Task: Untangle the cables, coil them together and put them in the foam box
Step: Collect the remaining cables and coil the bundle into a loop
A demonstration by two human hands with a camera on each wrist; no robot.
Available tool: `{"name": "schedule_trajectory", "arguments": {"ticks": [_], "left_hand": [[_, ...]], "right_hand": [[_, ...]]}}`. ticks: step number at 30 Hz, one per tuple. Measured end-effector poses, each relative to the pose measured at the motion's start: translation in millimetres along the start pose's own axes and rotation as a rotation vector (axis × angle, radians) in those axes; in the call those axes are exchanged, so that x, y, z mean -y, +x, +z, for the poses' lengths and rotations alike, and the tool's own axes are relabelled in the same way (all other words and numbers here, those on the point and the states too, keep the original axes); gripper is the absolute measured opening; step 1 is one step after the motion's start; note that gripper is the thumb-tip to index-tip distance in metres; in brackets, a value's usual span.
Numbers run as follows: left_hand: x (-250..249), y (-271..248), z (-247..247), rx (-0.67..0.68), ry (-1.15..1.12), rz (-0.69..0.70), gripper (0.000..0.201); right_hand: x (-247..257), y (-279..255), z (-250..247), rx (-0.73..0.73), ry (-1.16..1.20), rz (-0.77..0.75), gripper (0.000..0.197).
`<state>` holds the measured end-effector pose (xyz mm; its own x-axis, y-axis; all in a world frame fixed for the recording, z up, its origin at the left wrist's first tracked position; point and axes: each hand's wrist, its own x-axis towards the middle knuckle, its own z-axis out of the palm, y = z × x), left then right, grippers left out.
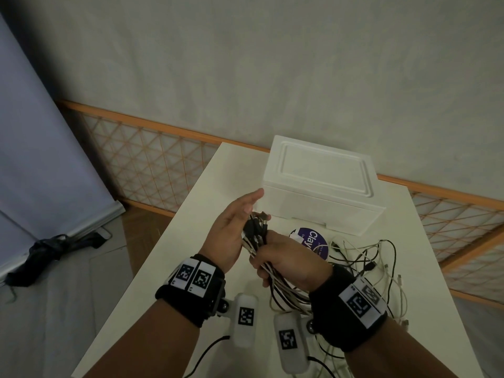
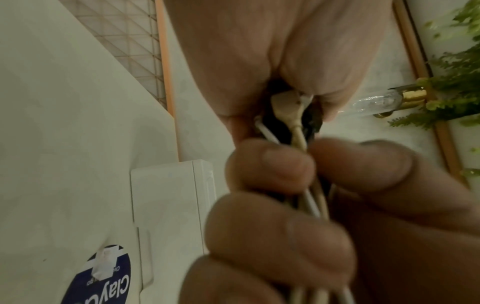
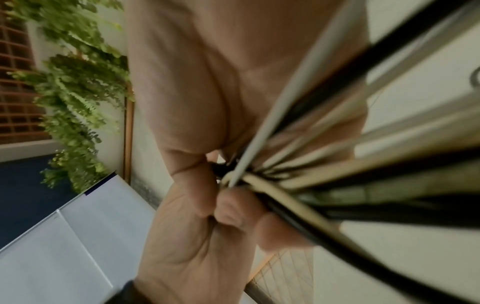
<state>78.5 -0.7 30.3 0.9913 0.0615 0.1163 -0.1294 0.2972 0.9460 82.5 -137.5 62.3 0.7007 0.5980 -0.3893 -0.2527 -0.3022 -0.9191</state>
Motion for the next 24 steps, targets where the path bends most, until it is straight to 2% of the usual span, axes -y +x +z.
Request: {"name": "schedule_trajectory", "arguments": {"ticks": [2, 5, 7, 11, 16, 22, 24], "left_hand": [[0, 1, 0, 0.002, -0.075, -0.005, 0.02], [-3, 1, 2, 0.034, -0.045, -0.022, 0.008], [-5, -1, 3, 0.041, -0.005, -0.033, 0.017], [-4, -1, 3, 0.073, -0.004, -0.032, 0.023], [-3, -3, -1, 0.105, -0.13, -0.107, 0.033], [3, -3, -3, 0.153, -0.174, -0.066, 0.029], [6, -1, -4, 0.144, -0.201, -0.061, 0.029]], "right_hand": [[-1, -1, 2, -0.015, -0.111, -0.057, 0.018], [0, -1, 3, -0.083, -0.193, -0.121, 0.03], [1, 0, 4, -0.14, -0.208, -0.141, 0.028], [-1, 1, 5, -0.187, -0.224, -0.13, 0.039], [1, -1, 0, -0.118, -0.198, -0.16, 0.034], [2, -3, -1, -0.113, -0.127, -0.226, 0.027], [2, -2, -1, -0.126, -0.117, -0.246, 0.031]]}}
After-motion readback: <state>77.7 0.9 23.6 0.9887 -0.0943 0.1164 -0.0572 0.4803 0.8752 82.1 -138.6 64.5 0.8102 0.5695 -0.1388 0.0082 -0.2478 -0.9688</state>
